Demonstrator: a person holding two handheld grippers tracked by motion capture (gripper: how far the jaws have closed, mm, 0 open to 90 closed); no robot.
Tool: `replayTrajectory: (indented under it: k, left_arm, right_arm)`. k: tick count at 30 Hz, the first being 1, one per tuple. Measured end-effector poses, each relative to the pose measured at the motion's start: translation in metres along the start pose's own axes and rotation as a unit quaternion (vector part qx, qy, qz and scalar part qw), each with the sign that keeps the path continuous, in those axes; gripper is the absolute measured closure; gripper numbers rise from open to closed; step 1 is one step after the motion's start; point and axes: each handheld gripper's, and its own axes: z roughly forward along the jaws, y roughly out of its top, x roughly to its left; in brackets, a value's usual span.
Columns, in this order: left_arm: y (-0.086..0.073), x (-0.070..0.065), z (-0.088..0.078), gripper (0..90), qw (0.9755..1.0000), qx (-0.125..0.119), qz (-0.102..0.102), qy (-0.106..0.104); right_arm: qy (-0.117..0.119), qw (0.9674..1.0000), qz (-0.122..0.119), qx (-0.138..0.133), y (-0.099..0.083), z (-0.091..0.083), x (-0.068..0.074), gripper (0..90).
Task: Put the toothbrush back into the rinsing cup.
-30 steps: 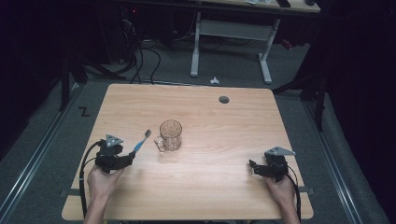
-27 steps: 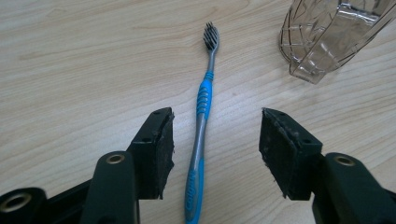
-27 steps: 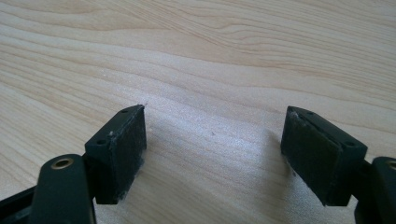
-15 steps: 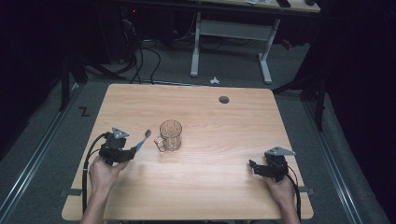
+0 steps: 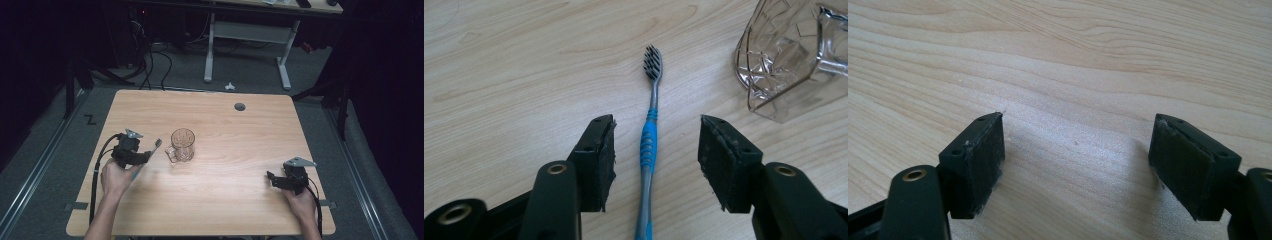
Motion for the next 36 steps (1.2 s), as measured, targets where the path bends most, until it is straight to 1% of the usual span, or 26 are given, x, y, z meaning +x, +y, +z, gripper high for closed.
replayTrajectory:
  k: [2, 6, 7, 8, 10, 12, 17, 23, 36]
  left_arm:
    - [0.002, 0.001, 0.004, 49.2, 1.0, 0.003, -0.002, -0.002]
    - [0.006, 0.0, 0.011, 49.3, 0.9999, 0.014, 0.004, 0.0]
    - [0.006, 0.002, 0.013, 49.3, 0.9999, 0.014, 0.001, 0.004]
    - [0.006, 0.002, 0.013, 49.3, 0.9999, 0.014, 0.001, 0.004]
    - [0.006, 0.004, 0.016, 49.2, 0.9999, 0.015, -0.006, 0.006]
    - [0.006, 0.005, 0.017, 49.1, 0.9998, 0.018, -0.006, 0.006]
    - [0.007, 0.007, 0.023, 49.4, 0.9997, 0.024, -0.007, -0.001]
    - [0.007, 0.007, 0.029, 49.6, 0.9995, 0.03, -0.008, 0.002]
    - [0.006, 0.005, 0.044, 55.1, 0.9986, 0.052, -0.003, -0.001]
  right_arm:
    - [0.0, 1.0, 0.0, 0.0, 0.0, 0.0, 0.0, 22.5]
    - [0.0, 1.0, 0.0, 0.0, 0.0, 0.0, 0.0, 22.5]
    - [0.0, 1.0, 0.0, 0.0, 0.0, 0.0, 0.0, 22.5]
    - [0.0, 1.0, 0.0, 0.0, 0.0, 0.0, 0.0, 22.5]
    - [0.0, 1.0, 0.0, 0.0, 0.0, 0.0, 0.0, 22.5]
    - [0.0, 1.0, 0.0, 0.0, 0.0, 0.0, 0.0, 22.5]
    - [0.0, 1.0, 0.0, 0.0, 0.0, 0.0, 0.0, 22.5]
    - [0.0, 1.0, 0.0, 0.0, 0.0, 0.0, 0.0, 22.5]
    - [0.0, 1.0, 0.0, 0.0, 0.0, 0.0, 0.0, 22.5]
